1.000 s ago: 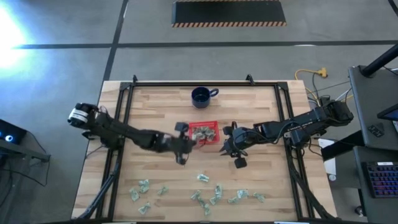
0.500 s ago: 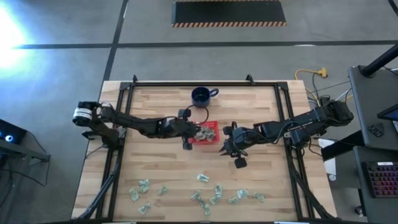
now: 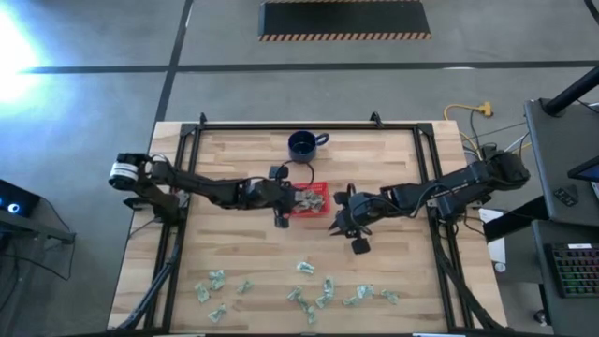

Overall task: Pick and place items into bin
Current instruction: Put the stevia packet into the red bin

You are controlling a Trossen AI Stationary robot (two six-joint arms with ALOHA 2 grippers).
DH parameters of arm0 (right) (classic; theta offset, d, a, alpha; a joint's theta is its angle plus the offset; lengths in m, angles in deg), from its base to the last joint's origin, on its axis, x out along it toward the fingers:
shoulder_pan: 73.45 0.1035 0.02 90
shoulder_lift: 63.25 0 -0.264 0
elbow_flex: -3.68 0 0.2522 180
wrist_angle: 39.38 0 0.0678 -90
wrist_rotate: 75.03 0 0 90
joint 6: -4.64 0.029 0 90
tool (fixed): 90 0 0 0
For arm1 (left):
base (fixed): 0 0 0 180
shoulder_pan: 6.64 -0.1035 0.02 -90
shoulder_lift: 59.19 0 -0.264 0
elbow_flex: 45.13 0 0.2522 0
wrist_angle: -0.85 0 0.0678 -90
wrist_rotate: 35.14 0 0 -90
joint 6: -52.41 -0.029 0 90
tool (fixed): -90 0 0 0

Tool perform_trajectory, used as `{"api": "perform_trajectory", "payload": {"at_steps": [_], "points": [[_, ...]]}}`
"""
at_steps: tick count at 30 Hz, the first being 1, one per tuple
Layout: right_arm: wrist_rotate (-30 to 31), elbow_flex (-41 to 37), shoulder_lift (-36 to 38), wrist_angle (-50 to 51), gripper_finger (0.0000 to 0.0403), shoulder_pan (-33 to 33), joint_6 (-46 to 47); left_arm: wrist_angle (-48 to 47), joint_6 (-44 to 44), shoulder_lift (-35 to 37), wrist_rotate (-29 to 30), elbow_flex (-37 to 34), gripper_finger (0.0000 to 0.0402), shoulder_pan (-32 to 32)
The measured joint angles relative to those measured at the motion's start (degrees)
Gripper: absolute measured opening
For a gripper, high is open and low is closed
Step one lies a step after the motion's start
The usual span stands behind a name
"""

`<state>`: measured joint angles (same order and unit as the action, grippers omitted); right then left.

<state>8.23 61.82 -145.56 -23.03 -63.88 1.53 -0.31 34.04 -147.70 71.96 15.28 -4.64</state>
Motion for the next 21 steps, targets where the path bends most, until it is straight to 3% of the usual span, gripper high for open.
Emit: {"api": "perform_trajectory", "payload": {"at_steps": [13, 21], "points": [[-1.01, 0.09, -14.37, -20.18, 0.0064, 6.61, -0.55, -14.37, 7.89, 7.02, 0.05, -0.73, 0.0137, 8.3], [-0.9, 4.77, -20.63, -21.68, 0.0114, 7.18, 1.73, -25.18, 18.15, 13.33, 0.3, -2.07, 0.0137, 13.24]]}}
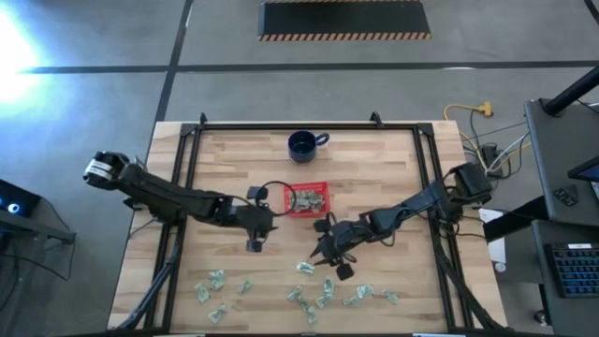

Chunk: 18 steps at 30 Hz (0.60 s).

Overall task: Pick and place items into bin
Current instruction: Put the stevia packet into the red bin

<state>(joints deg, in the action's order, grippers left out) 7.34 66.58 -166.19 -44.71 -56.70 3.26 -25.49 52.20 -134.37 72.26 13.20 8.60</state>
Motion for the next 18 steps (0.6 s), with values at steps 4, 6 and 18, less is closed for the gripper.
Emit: {"api": "perform_trajectory", "payload": {"at_steps": [4, 6, 18], "points": [[0.03, 3.52, -4.28, 0.64, 0.0141, 0.51, -1.19, -3.84, 3.99, 1.95, 0.59, -0.04, 0.0137, 2.49], [-0.13, 5.18, -5.9, 2.05, 0.0151, 0.7, -1.77, -4.56, 5.29, 2.36, 1.15, -0.04, 0.0137, 3.75], [-0.27, 13.3, -11.59, 14.01, 0.0169, 1.04, -2.02, -8.35, 10.99, 3.98, 3.12, 0.0, 0.0137, 9.37]]}}
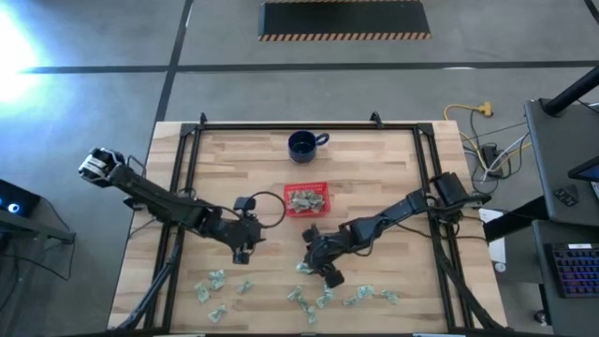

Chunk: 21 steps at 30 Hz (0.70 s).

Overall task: Pick and place items into bin
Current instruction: Put the stevia packet into the red bin

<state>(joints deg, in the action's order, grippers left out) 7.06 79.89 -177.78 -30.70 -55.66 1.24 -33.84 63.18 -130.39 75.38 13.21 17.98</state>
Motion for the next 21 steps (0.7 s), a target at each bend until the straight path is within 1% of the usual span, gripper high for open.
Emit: {"api": "perform_trajectory", "payload": {"at_steps": [4, 10, 13, 21], "points": [[-0.05, 2.79, -1.89, 4.78, 0.0164, -0.04, 0.0, -0.93, 1.05, 0.09, 1.06, 0.0, 0.0137, 1.19], [0.28, 3.77, -2.12, 6.45, 0.0143, -0.04, -0.07, -1.16, 1.86, 0.11, 1.65, 0.0, 0.0137, 2.12], [0.41, 3.53, -1.98, 6.52, 0.0122, -0.04, -0.32, -1.63, 2.42, 0.11, 2.31, 0.0, 0.0137, 2.25], [0.41, 3.1, -1.39, 6.73, 0.0051, -0.06, -1.71, -1.79, 2.53, 0.11, 2.42, 0.07, 0.0137, 2.48]]}}
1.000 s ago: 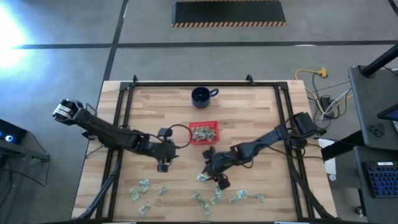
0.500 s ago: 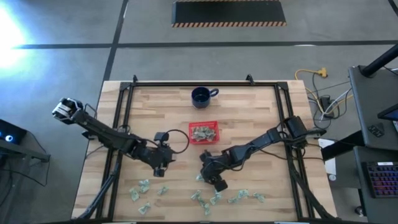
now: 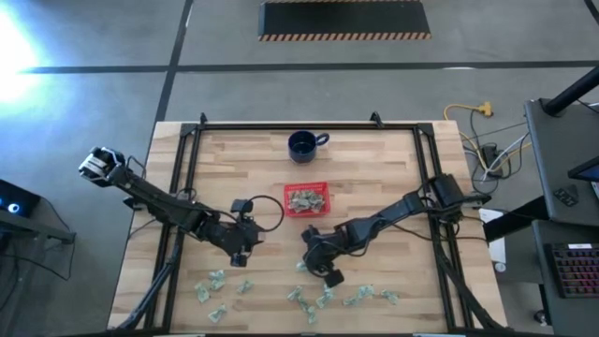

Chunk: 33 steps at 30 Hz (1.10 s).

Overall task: Pick and place items into bin
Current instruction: Put the stevia packet into the red bin

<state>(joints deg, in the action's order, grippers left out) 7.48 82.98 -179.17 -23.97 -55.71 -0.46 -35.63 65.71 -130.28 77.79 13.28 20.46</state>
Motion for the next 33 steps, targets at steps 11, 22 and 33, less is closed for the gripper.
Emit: {"api": "perform_trajectory", "payload": {"at_steps": [11, 22, 33], "points": [[4.21, -0.94, 9.17, 3.29, 0.002, 0.02, -3.41, -1.09, 0.07, 0.0, -0.07, 0.08, 0.0137, 0.04], [25.94, -6.73, 21.01, 6.93, 0.0022, -5.36, -4.26, -3.78, 2.89, 0.0, -0.12, -0.01, 0.0137, 0.51], [27.07, -10.68, 21.78, 5.58, 0.0022, -15.21, 0.79, -3.65, 3.04, 0.0, -0.09, -0.03, 0.0137, 0.78]]}}
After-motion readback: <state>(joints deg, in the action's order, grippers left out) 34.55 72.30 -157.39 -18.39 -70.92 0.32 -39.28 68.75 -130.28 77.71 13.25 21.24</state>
